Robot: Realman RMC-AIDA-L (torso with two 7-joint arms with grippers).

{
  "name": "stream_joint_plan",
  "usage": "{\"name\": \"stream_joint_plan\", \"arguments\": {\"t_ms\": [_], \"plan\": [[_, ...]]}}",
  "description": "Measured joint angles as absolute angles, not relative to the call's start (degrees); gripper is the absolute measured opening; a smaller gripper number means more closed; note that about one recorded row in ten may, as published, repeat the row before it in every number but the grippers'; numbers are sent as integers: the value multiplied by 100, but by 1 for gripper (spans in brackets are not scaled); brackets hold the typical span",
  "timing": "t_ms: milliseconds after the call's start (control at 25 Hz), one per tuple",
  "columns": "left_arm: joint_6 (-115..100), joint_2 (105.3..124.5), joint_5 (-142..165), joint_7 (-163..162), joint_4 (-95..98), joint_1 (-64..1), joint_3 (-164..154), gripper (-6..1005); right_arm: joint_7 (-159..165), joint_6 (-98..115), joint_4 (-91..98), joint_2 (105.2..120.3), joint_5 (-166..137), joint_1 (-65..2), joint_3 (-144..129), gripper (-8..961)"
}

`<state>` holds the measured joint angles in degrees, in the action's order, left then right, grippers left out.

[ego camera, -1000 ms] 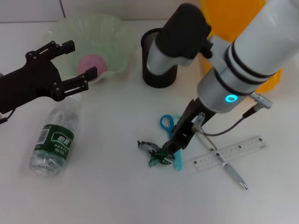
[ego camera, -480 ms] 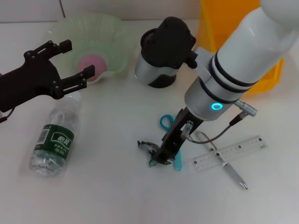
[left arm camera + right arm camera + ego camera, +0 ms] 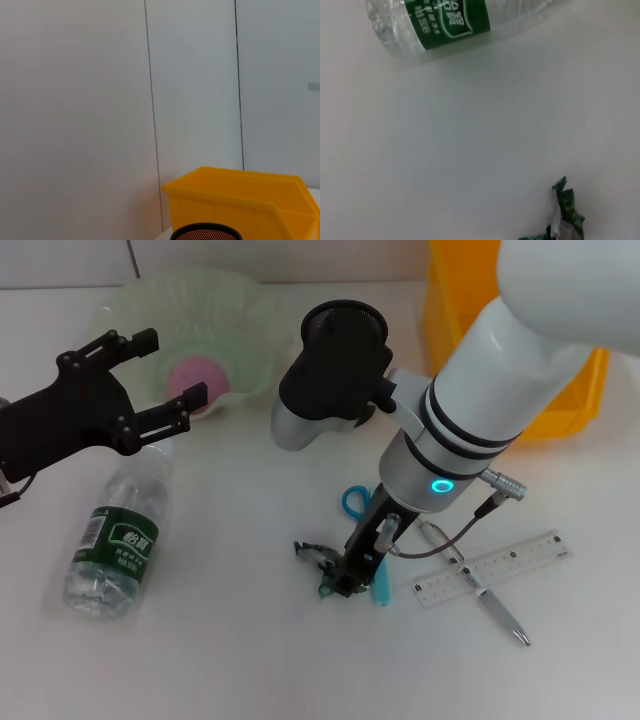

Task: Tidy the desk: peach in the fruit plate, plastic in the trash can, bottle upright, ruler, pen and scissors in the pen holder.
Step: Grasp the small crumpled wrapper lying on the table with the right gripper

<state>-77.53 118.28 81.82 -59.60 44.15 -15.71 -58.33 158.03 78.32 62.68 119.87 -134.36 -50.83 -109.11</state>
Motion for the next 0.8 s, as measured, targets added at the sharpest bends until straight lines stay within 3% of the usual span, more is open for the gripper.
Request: {"name": "stream_joint_plan", "arguments": {"t_ms": [280, 440, 680, 800], "plan": [[-7734, 11831, 8182, -5959, 4405, -1589, -5849, 842, 15811, 7656, 6031, 11989, -13375, -5187, -11080, 493], [-7731, 11831, 8182, -5959, 4403, -1590, -5853, 842, 15812, 7601, 5952, 11989, -13275, -5247, -11192, 277], [-7695, 11830, 8182, -5959, 4403, -1591, -5854, 842, 15812, 7594, 5921, 11989, -13293, -5280, -11273, 266], [-7690, 11830, 8182, -5959, 4403, -1591, -5854, 842, 15812, 7595, 5924, 11989, -13302, -5281, -11298, 186]]}}
